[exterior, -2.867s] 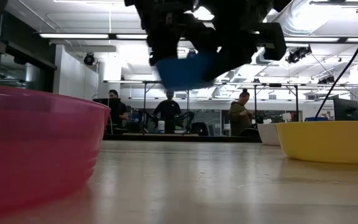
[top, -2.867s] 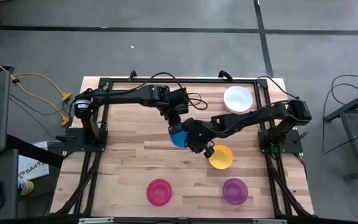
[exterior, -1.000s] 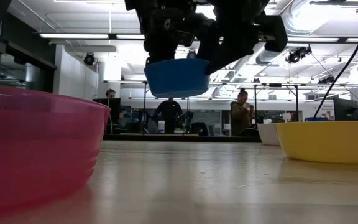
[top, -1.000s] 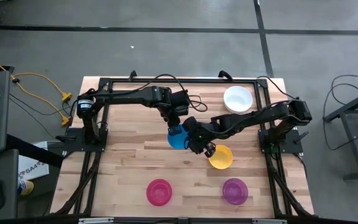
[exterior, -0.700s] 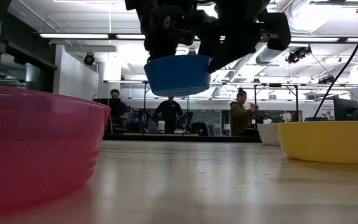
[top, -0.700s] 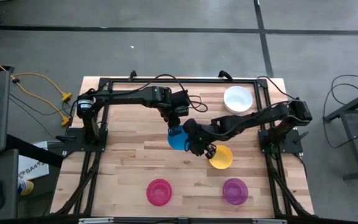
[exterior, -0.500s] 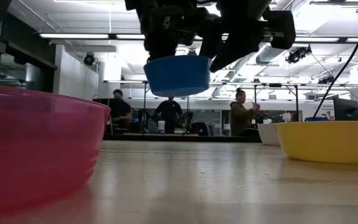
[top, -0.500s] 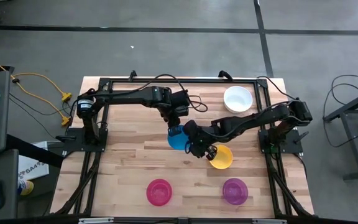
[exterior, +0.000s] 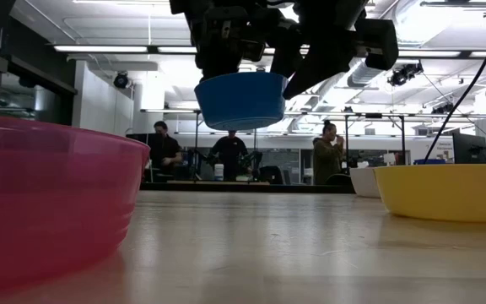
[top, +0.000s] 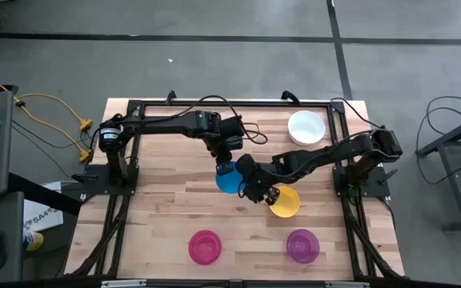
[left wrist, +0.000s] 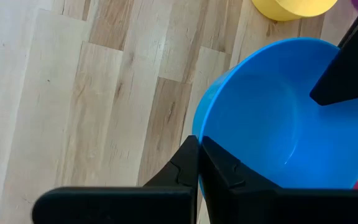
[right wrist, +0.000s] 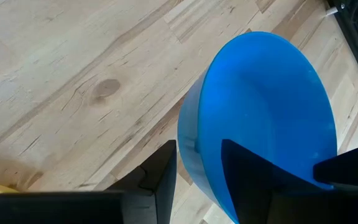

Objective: Nest bowls inside each other
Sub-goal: Stack the blue bowl on top of the white bowl

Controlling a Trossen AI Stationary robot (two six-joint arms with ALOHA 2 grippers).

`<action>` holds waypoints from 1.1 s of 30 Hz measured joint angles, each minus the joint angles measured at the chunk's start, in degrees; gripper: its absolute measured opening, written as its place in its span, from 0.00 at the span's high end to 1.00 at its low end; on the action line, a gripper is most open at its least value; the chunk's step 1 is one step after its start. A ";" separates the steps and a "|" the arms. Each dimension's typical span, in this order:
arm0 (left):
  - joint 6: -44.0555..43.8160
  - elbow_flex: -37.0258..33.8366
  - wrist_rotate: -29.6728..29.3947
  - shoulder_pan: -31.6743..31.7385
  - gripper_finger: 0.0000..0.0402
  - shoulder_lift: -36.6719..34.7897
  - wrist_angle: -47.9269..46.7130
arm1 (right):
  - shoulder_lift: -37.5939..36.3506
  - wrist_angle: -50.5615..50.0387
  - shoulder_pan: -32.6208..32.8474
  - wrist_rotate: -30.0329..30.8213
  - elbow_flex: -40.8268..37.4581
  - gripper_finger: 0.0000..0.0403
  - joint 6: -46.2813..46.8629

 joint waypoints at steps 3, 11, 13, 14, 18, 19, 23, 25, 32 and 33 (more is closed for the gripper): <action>0.00 0.00 0.33 0.00 1.00 0.00 -0.02 | 0.00 -0.01 0.04 0.02 0.00 0.70 -0.08; 0.00 0.00 1.28 0.02 1.00 0.00 -0.09 | 0.00 0.01 0.45 0.90 -0.02 0.70 -1.13; 0.00 0.00 1.47 0.00 1.00 0.00 -0.09 | 0.00 0.01 0.50 0.90 -0.02 0.71 -1.15; 0.00 0.00 1.47 0.00 1.00 0.00 -0.11 | 0.00 0.01 0.50 0.90 -0.02 0.72 -1.15; 0.00 0.00 1.45 0.00 1.00 0.00 -0.11 | 0.00 0.02 0.49 0.88 -0.02 0.81 -1.15; 0.00 0.00 1.45 0.00 1.00 0.00 -0.13 | 0.00 0.01 0.48 0.84 -0.02 0.84 -1.20; 0.00 0.00 1.45 0.02 0.96 -0.02 0.24 | 0.00 0.08 0.52 0.55 -0.02 0.94 -1.32; 0.00 0.00 1.34 0.02 0.93 -0.04 0.24 | 0.00 0.27 0.52 0.42 -0.02 0.97 -1.30; 1.53 0.00 0.66 0.02 0.87 -0.04 1.08 | 0.00 0.72 0.48 0.27 -0.04 0.99 -1.13; 2.27 0.00 0.52 0.02 0.86 -0.04 1.47 | 0.00 0.78 0.48 0.27 -0.04 0.99 -1.13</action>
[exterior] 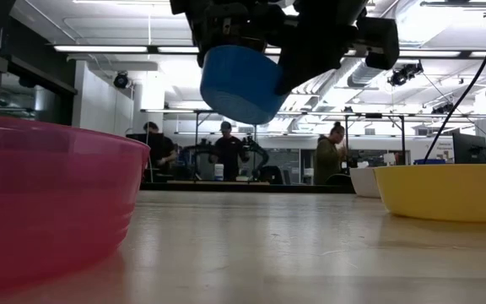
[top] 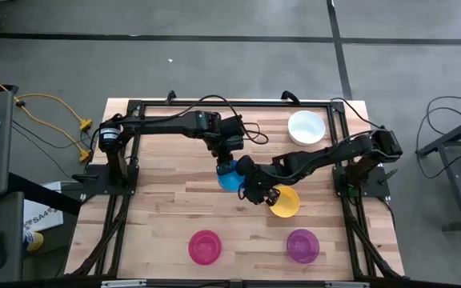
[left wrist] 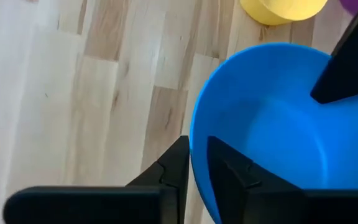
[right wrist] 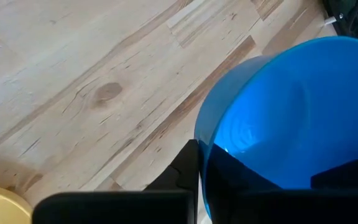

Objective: Nest bowls inside each other
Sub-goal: Stack the blue bowl on top of the white bowl

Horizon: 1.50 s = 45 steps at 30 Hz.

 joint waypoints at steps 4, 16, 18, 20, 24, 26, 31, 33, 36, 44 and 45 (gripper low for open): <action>3.17 0.00 -0.16 0.00 0.86 0.00 1.86 | 0.00 -0.10 -0.02 0.00 0.00 0.99 0.65; 7.74 -0.02 -0.46 0.00 0.85 -0.08 5.09 | 0.00 -2.04 -0.11 -2.26 0.00 0.99 3.17; 8.25 -0.02 -1.60 0.02 0.85 -0.09 5.08 | 0.00 -2.20 -0.13 -2.86 0.00 0.99 3.56; 8.95 -0.02 -2.89 0.02 0.85 -0.09 5.08 | 0.00 -2.19 -0.13 -2.94 0.00 0.99 4.20; 10.26 -0.02 -3.85 0.03 0.85 -0.13 5.09 | 0.00 -3.79 -0.15 -3.22 0.00 0.99 5.55; 10.46 0.78 -5.02 0.04 0.85 -0.13 4.23 | 0.00 -3.94 -0.13 -4.58 0.00 0.99 6.59; 11.96 5.13 -6.96 0.04 0.85 -0.26 2.91 | 0.00 -5.50 -0.07 -5.56 0.00 0.99 9.68; 11.97 7.00 -7.03 0.04 0.85 -0.22 1.87 | 0.00 -7.32 -0.07 -3.28 0.00 0.99 11.50; 11.96 8.98 -9.26 0.02 0.85 -0.26 0.31 | 0.00 -10.82 -0.37 2.32 0.00 0.99 14.55; 11.72 9.16 -16.06 0.07 0.85 -0.21 -7.45 | 0.00 -20.06 -4.92 3.85 0.00 0.99 23.73; 11.73 9.16 -16.10 0.07 0.85 -0.20 -7.87 | 0.00 -20.43 -5.56 4.37 0.00 0.99 24.15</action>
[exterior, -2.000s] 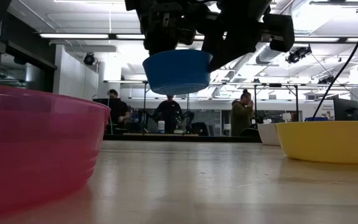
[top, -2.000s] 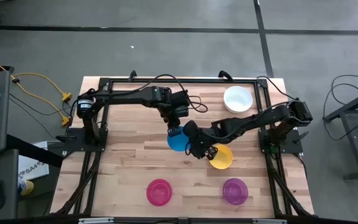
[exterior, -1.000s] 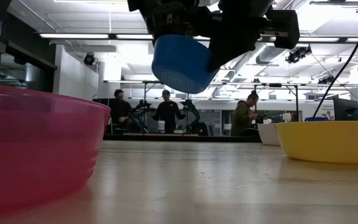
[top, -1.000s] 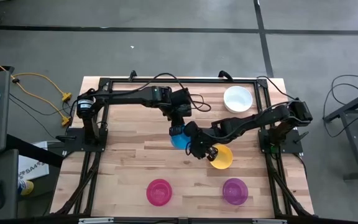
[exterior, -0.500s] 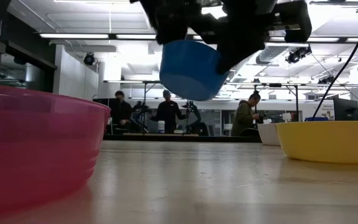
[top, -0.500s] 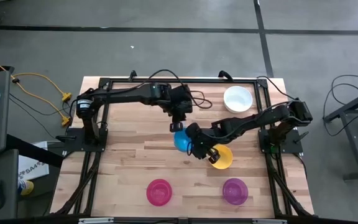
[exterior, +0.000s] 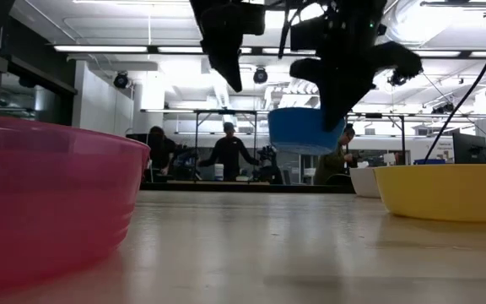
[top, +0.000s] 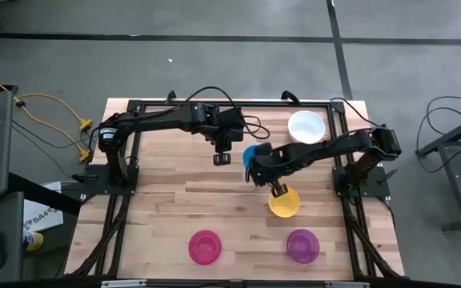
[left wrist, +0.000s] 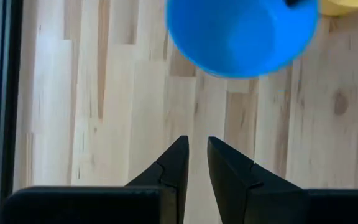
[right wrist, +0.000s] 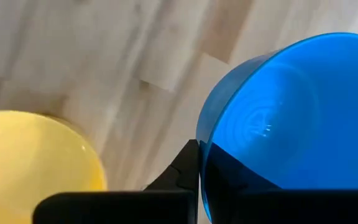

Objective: Nest bowls inside each other
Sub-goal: Stack the blue bowl on top of the white bowl

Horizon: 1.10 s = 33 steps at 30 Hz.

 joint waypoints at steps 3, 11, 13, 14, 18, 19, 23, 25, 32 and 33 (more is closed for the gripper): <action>-0.01 0.00 0.00 0.00 0.85 0.00 -1.08 | -0.50 -0.98 -2.11 1.27 0.00 0.99 1.13; 0.88 -0.94 -1.10 0.38 0.85 0.00 -3.38 | -7.95 -2.59 -6.09 1.48 0.00 0.99 4.56; 0.91 -1.05 -1.18 0.87 0.85 0.07 -4.18 | -10.06 -3.46 -6.19 1.47 0.00 0.99 5.61; 0.94 -1.05 -1.17 1.29 0.85 0.07 -4.39 | -11.18 -3.72 -6.05 1.41 0.00 0.99 6.20; 0.93 -1.05 -0.91 3.01 0.85 0.07 -4.39 | -13.72 -6.22 -5.72 1.70 0.02 0.99 8.83; 0.93 -1.05 -0.49 3.41 0.85 0.07 -4.37 | -14.09 -7.11 -5.70 1.73 0.02 0.99 9.49; 0.42 -1.06 0.95 4.27 0.85 0.07 -4.95 | -14.27 -11.06 -6.16 3.65 -0.02 0.99 10.43; 0.22 -1.05 0.96 4.26 0.85 0.07 -5.65 | -14.35 -10.73 -7.17 3.28 -0.56 0.99 10.15; 0.18 -1.07 0.97 4.09 0.86 0.07 -6.61 | -14.86 -12.85 -15.22 1.76 -3.14 0.99 9.50; 0.18 -1.07 0.96 4.09 0.86 0.07 -6.85 | -15.02 -12.86 -16.55 1.55 -3.39 0.99 9.23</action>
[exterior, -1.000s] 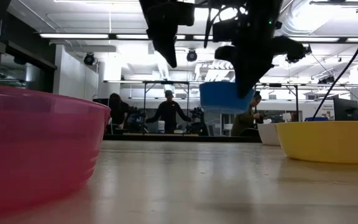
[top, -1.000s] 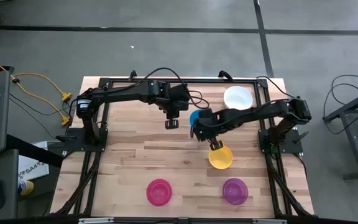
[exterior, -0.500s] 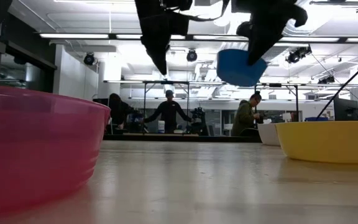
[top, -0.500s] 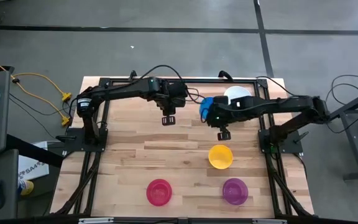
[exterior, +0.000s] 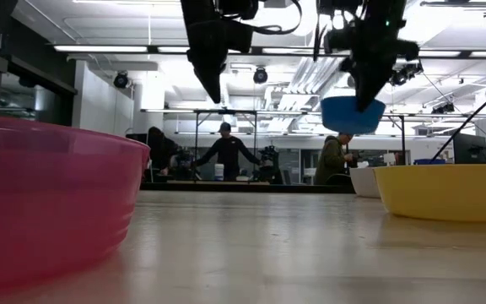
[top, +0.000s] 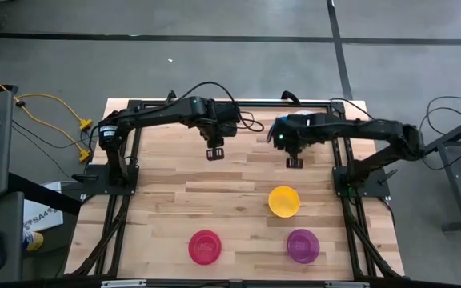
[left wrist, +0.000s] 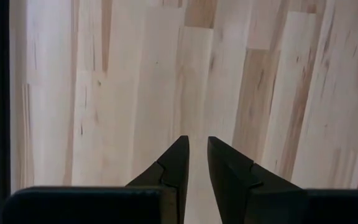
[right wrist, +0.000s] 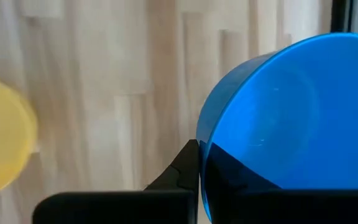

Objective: Nest bowls inside each other
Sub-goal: Stack the blue bowl on top of the white bowl

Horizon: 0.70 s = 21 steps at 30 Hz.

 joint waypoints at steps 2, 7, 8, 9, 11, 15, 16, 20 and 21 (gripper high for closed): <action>0.18 0.00 0.00 0.02 0.86 0.00 -0.04 | -0.37 0.15 -2.62 -0.21 -0.19 0.99 -0.24; 1.67 0.00 0.00 0.02 0.86 0.00 0.24 | -1.50 0.18 -9.08 -2.54 -0.19 0.99 1.52; 1.87 0.00 0.00 0.02 0.86 0.00 0.26 | -1.59 0.16 -10.21 -3.31 -0.19 0.99 2.12; 2.26 0.00 0.00 0.02 0.86 0.00 0.36 | -1.62 0.12 -11.29 -3.65 -0.19 0.99 2.55; 2.79 0.00 0.00 0.02 0.86 0.00 0.78 | -1.64 -0.23 -13.02 -4.25 -0.19 0.99 3.34; 2.84 0.00 0.00 0.02 0.86 0.00 0.90 | -1.64 -0.46 -15.72 -4.30 -0.19 0.99 4.50; 2.84 0.00 0.00 0.02 0.86 0.00 0.90 | -1.64 -0.48 -16.25 -4.30 -0.19 0.99 5.14; 2.84 0.00 0.00 0.02 0.86 0.00 0.97 | -1.64 -0.45 -18.27 -4.30 -0.82 0.99 7.20; 2.82 0.00 0.00 0.02 0.86 0.00 0.99 | -1.64 -0.40 -18.72 -4.28 -1.46 0.99 7.35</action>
